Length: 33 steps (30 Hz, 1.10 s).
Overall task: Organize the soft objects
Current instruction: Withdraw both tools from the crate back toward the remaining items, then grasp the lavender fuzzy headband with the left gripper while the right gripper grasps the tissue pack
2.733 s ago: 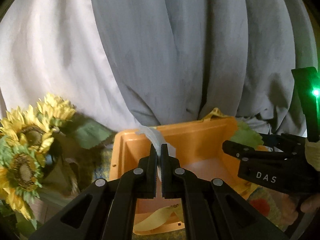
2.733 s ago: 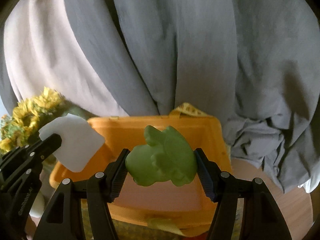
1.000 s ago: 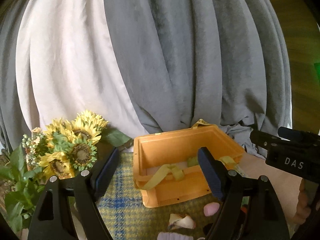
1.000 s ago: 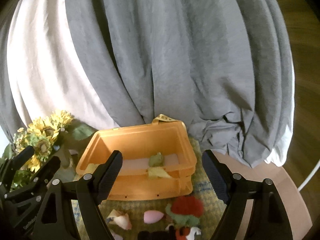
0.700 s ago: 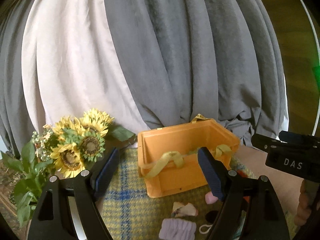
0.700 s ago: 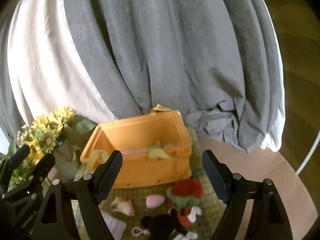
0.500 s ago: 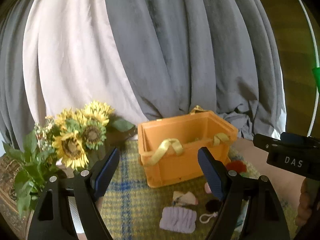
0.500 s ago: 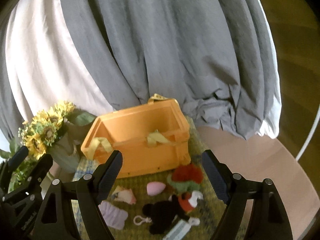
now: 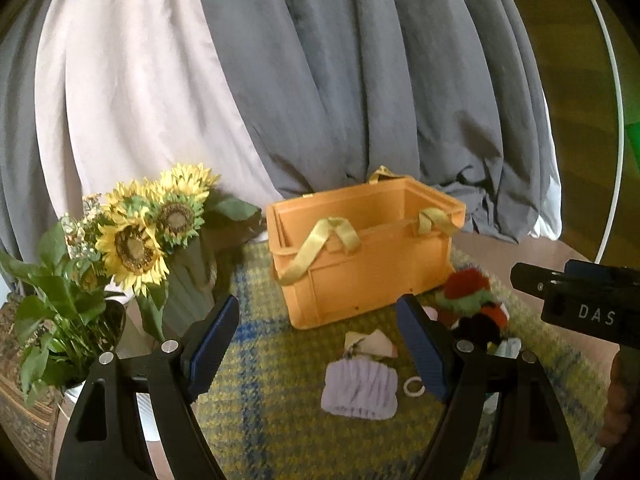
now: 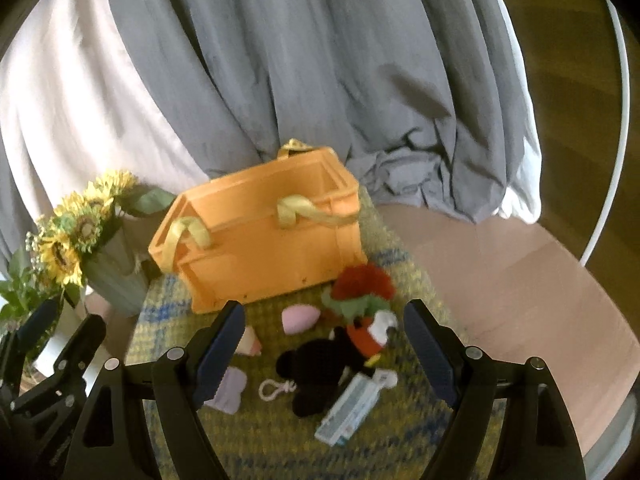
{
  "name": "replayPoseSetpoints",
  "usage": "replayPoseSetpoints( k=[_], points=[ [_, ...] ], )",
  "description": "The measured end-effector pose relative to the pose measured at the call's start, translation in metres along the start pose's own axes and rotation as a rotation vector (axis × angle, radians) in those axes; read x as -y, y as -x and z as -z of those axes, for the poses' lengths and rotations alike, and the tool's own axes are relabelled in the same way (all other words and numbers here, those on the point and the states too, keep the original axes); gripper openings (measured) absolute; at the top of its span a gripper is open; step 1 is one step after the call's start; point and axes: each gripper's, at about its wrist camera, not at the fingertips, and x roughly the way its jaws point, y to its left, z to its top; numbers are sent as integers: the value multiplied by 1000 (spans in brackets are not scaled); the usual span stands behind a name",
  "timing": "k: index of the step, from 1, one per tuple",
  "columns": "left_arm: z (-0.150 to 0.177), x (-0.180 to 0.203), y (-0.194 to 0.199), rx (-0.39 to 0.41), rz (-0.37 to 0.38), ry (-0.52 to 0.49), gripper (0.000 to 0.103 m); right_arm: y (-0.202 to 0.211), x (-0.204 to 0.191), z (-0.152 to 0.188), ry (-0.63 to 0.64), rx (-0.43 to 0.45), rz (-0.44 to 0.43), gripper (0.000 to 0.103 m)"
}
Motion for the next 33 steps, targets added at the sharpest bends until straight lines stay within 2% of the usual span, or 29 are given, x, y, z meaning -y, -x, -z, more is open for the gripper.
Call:
replayPoseSetpoints(
  k=[14,27,33],
  points=[
    [38,1,-25,-147,57,-19,80,-19,0,32,-24,-95,36,82],
    [61,2,-52,-228,113,-28,80,-47,7,58,-48,-214,82,82],
    [67,5,-67,-256,143,-26,80,-61,9,66,-58,-263,88,76]
  ],
)
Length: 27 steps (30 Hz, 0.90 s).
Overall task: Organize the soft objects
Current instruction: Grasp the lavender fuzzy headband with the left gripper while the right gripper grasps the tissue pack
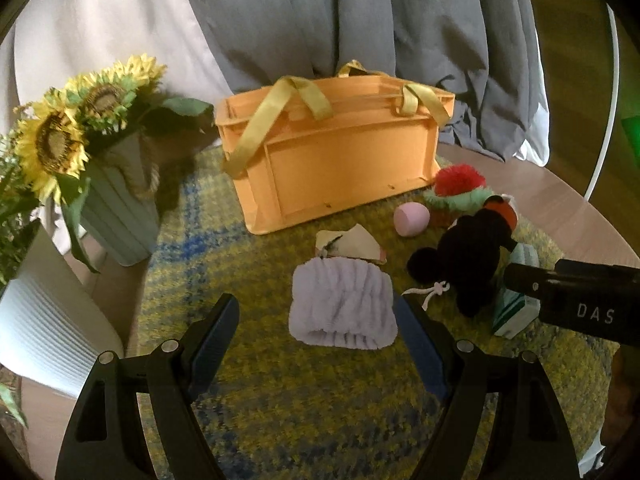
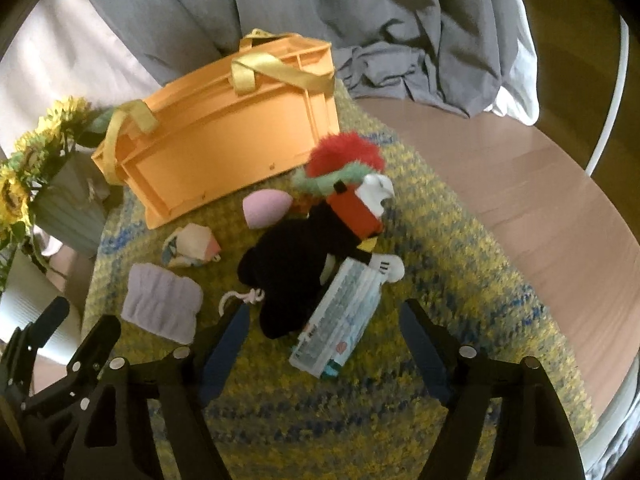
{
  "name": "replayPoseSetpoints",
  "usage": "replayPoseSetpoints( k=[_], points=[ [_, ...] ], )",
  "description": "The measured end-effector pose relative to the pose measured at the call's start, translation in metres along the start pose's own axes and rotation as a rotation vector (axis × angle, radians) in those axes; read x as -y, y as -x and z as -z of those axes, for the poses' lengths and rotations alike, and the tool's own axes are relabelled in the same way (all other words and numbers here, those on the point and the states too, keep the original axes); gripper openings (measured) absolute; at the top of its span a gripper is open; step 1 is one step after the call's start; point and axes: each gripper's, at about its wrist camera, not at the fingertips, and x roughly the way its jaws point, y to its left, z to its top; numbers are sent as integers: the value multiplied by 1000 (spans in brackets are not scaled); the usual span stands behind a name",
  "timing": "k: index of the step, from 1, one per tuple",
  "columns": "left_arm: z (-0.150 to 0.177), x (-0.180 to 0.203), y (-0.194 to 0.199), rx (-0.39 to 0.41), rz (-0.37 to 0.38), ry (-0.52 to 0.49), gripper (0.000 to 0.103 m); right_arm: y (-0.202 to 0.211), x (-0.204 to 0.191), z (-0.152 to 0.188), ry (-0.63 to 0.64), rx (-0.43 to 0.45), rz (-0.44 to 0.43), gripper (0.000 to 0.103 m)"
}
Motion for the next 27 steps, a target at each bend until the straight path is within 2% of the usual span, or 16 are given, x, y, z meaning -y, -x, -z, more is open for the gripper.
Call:
replayPoseSetpoints(
  k=[9,12,18,20,23,27],
  points=[
    [5,-3,-28,-56,42,10,80,-21,-1,6,-9,-74,-5,67],
    [7,-2,-36,-74,52,9,77,-26,-1,8,-3,-91,-6,62],
    [9,0,-46,-97,76,22,58,-32,0,11,0,-114,-5,54],
    [9,3,-47,-103,79,16,44,-33,1,11,-1,-117,-7,49],
    [9,5,-45,-96,75,6,29,-32,2,11,0,-119,-9,46],
    [7,6,-41,-91,76,10,22,-30,3,12,8,-116,-15,42]
  ],
)
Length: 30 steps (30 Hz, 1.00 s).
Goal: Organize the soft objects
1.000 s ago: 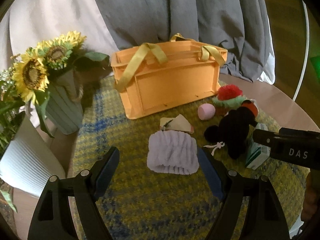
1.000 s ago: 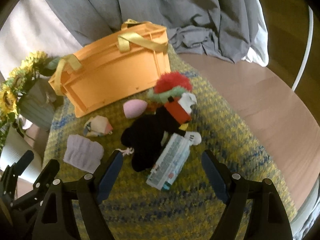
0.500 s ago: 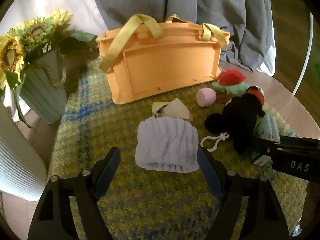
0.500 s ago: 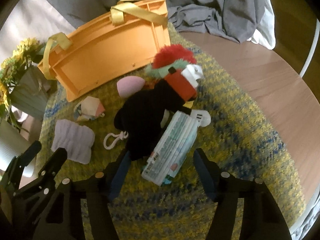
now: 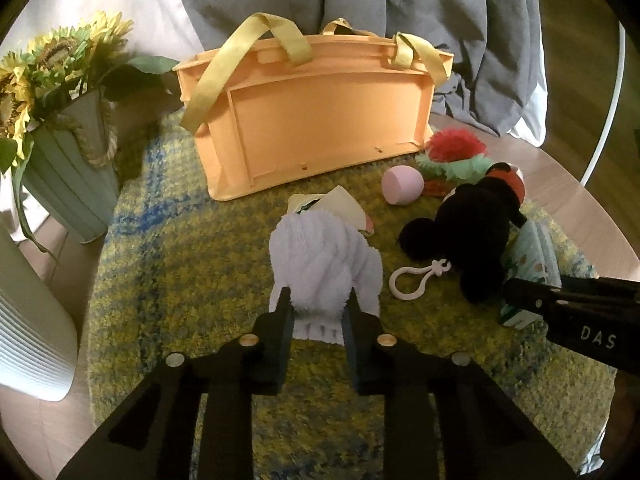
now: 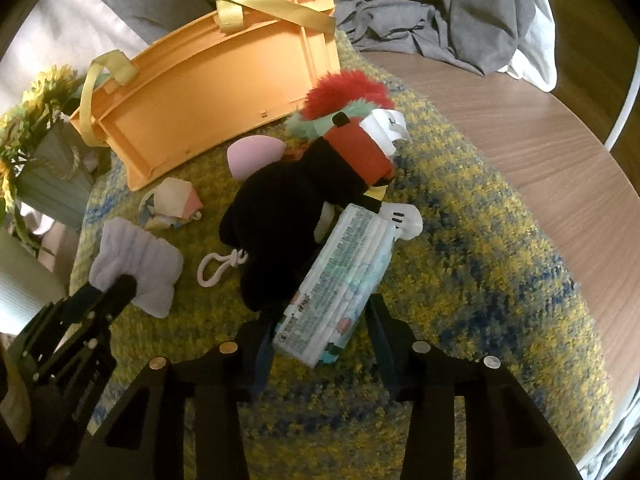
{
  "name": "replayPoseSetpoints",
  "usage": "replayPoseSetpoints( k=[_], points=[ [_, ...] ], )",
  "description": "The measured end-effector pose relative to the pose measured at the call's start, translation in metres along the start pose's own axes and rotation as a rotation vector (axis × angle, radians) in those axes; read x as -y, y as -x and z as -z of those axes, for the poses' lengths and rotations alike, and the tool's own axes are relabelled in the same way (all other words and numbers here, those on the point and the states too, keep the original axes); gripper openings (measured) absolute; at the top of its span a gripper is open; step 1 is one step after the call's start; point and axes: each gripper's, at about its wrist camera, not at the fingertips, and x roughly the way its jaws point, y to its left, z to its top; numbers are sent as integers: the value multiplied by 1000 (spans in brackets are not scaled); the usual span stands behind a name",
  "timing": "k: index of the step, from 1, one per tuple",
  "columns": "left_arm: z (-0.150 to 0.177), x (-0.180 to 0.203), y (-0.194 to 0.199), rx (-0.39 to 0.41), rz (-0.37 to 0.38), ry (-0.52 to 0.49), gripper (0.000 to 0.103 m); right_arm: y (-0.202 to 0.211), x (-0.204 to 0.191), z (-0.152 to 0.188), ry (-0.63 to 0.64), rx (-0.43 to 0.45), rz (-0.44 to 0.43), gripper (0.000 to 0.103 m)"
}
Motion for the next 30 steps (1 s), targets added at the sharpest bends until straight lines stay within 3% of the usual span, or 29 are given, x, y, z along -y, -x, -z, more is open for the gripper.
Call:
replayPoseSetpoints(
  k=[17,30],
  points=[
    [1,27,34,49,-36,15,20,11,19,4,12,-3,-106,30],
    [-2,46,66,112,-64,66,20,45,24,2,97,81,-160,30]
  ],
)
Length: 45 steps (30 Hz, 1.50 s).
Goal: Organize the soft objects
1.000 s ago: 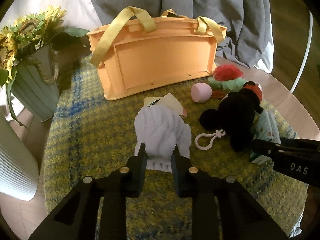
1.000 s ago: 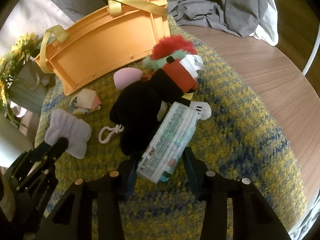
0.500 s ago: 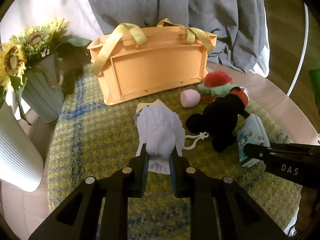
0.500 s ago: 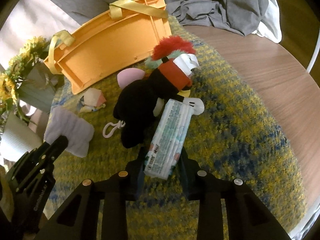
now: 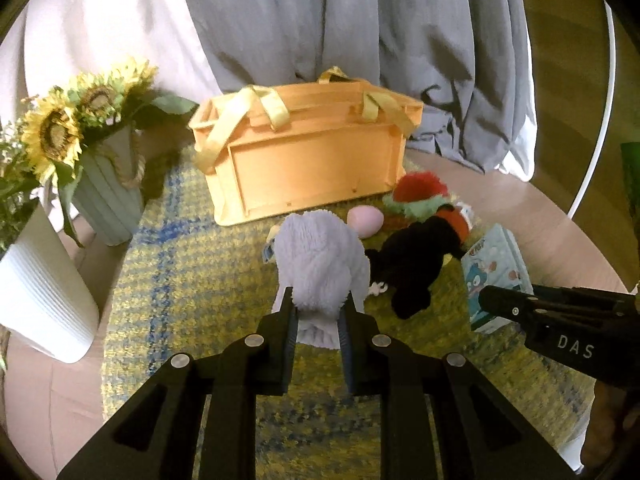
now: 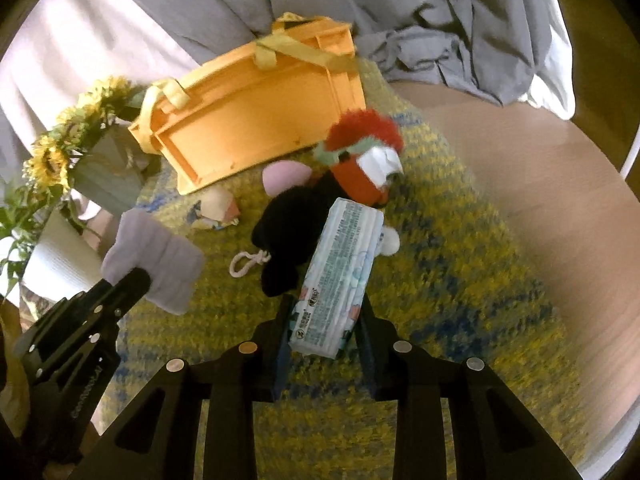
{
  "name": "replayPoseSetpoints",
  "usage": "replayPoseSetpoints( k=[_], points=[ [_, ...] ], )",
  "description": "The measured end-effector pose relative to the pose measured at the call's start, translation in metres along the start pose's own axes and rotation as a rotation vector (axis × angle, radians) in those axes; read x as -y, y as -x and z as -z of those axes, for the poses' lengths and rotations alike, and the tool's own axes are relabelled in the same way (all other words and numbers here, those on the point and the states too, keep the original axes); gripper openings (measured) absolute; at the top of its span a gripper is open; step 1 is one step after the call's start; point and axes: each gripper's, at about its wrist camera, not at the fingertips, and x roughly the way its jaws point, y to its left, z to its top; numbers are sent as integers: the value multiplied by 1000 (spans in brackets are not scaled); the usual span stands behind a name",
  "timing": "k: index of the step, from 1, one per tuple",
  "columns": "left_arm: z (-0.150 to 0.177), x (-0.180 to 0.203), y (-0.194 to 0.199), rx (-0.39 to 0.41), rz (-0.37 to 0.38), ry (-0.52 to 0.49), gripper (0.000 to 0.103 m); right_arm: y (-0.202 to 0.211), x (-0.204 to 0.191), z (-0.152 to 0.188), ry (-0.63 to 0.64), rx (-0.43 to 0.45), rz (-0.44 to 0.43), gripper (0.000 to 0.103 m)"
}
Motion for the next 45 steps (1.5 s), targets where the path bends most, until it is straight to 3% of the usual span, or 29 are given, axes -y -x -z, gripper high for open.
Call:
replayPoseSetpoints(
  k=[17,45],
  points=[
    [-25,3,51,154,-48,50,20,42,-12,-27,79,146,-106,30],
    [-86,-13,87,378,-109,75,20,83,-43,-87,126,382,-228,30]
  ],
)
